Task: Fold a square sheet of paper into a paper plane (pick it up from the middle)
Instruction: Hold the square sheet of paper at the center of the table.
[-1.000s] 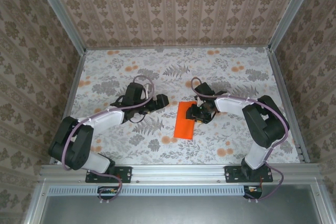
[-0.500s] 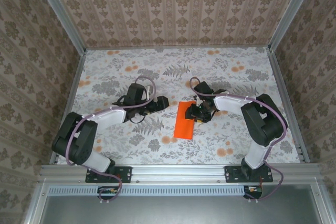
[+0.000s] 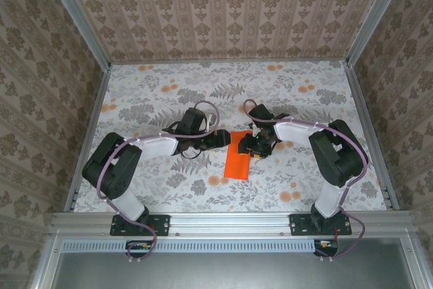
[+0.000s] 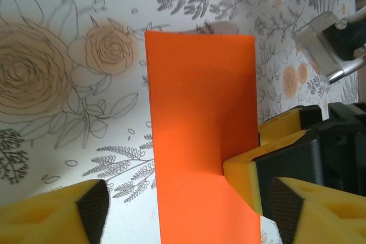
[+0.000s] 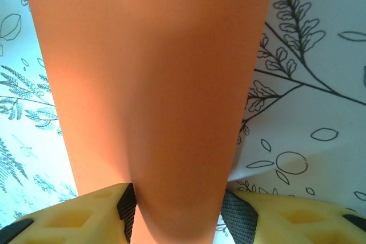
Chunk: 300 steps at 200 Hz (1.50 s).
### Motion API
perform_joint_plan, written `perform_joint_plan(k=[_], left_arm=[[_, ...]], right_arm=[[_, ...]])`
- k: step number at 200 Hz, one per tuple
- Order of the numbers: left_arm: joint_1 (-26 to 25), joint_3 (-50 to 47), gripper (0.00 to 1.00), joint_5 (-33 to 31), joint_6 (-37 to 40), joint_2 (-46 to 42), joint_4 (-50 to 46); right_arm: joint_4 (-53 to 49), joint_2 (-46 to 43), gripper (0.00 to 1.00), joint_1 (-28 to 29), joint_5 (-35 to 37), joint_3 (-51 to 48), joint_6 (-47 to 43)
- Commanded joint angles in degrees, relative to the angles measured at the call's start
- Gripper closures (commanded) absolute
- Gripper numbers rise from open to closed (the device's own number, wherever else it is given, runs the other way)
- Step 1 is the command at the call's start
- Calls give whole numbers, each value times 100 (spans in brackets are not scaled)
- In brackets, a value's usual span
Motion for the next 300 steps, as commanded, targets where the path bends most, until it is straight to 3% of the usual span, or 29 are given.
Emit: perform_joint_plan(k=[1,68,140,300], left_arm=[[-72,198,31,219,-121,182,121],[-162,424,58,531,-219,552,108],[-281,622,77,648,-257,887,51],[-362,761,87,726,-264,1126,9]], right_arm=[[206,1353,46,93,986,-608,-119],[292,1610,45,93,991,-610,-74],[330,1723,45,93,1061,-639,-41],[338,1826,46,93,1140,-635,-352]])
